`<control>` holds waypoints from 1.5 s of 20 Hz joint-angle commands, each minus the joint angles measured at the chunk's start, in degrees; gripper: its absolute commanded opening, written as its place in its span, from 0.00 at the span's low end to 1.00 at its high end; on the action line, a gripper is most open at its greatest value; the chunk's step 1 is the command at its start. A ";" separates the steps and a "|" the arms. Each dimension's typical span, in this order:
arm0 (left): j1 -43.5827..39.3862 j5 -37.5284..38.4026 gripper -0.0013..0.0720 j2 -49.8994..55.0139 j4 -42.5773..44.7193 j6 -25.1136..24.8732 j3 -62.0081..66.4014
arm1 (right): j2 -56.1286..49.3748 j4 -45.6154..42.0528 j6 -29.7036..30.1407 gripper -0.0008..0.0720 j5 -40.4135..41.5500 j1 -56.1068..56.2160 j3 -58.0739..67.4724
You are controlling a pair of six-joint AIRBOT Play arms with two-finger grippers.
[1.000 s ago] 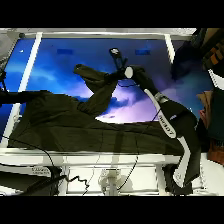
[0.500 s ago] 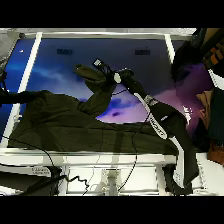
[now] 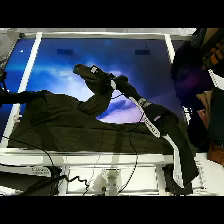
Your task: Fold the clothes and pants, and hang the long-sleeved shirts on hangers.
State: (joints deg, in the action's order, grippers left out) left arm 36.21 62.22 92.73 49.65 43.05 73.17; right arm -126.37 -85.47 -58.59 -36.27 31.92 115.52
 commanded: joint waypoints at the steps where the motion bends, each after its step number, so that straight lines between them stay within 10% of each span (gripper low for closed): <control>1: -0.04 -0.02 0.08 -0.04 -0.04 0.00 0.04 | -0.76 -1.29 -2.19 0.12 7.26 -0.02 0.83; 11: 0.02 -0.09 0.08 -2.27 -6.58 -0.02 0.20 | 12.94 -8.72 -9.97 0.03 3.58 -4.33 1.55; 18: 1.11 -1.64 0.08 -13.20 -9.27 0.00 2.54 | 26.25 -9.81 -25.55 0.03 -12.41 -20.48 1.49; 26: 2.23 2.97 0.08 -12.33 -1.46 4.98 2.40 | 29.99 -7.32 -26.45 0.03 -45.33 -30.51 -2.89; 30: 2.23 2.89 0.08 -9.90 -1.68 4.96 2.40 | 29.99 -5.99 -26.45 0.03 -40.72 -30.80 -11.82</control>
State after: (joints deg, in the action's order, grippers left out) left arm 38.37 64.82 81.47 47.42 47.64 75.59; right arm -96.57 -92.33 -84.73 -76.12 1.98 108.86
